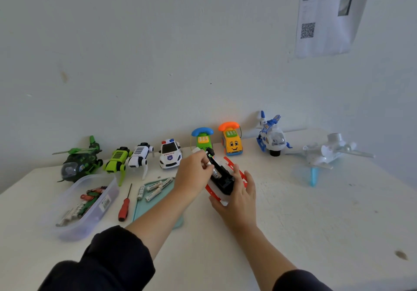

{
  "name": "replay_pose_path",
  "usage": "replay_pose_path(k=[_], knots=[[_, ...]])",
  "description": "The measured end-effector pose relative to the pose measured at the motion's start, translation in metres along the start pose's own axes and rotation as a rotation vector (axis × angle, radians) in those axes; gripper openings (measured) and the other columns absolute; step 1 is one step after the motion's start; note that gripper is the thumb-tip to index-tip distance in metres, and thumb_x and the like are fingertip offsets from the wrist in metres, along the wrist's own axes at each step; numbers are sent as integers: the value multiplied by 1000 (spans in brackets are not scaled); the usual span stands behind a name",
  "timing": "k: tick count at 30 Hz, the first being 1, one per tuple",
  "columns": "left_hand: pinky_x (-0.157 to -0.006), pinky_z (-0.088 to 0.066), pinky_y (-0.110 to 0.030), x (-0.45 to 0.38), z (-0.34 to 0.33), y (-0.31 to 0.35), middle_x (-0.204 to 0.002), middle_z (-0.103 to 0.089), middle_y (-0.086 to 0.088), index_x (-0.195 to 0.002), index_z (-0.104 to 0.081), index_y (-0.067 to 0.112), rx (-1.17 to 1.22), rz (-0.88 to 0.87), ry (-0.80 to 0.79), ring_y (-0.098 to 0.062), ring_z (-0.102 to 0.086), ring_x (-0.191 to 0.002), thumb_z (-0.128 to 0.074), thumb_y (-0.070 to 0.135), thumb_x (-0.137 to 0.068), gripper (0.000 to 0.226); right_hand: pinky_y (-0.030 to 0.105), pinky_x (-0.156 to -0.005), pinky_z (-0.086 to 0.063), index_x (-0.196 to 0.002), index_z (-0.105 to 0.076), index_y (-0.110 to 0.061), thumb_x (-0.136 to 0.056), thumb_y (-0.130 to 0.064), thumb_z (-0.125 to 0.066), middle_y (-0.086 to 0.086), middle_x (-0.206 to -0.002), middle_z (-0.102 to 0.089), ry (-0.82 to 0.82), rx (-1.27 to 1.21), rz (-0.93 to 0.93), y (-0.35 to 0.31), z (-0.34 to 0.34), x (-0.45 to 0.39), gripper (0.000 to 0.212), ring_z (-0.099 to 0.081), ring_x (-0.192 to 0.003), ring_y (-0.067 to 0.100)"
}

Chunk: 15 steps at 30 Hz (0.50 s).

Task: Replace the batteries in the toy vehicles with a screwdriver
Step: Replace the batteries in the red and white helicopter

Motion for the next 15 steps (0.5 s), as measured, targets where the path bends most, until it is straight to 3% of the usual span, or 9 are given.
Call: replay_pose_path(k=[8, 12, 15], knots=[[-60, -41, -31, -9, -5, -5, -68, -56, -2, -70, -52, 16, -171, 32, -100, -20, -53, -68, -62, 22, -86, 19, 56, -101, -35, -134, -22, -22, -60, -32, -86, 12, -141, -47, 35, -1, 49, -5, 2, 0, 98, -35, -129, 40], [-59, -36, -28, -10, -6, 2, -77, -57, -5, -80, -60, 13, -436, -78, -129, -22, -55, -76, -52, 28, -93, 22, 57, -99, -38, -133, -25, -20, -57, -32, -87, 13, -140, -48, 45, 23, 74, -6, 0, -1, 99, -36, -127, 39], [-61, -35, -30, -8, -13, 5, -88, -61, -9, -90, -61, 9, -649, -165, -166, -28, -58, -86, -45, 23, -97, 22, 56, -99, -38, -134, -24, -20, -58, -33, -87, 13, -139, -49, 30, 33, 70, -5, -1, -1, 100, -40, -127, 43]])
Point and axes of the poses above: each hand's wrist, its own x-axis away from the middle knuckle, its own z-axis out of the back of the hand, y = z × x, the point moved 7 cm from there along -x, towards the middle knuckle
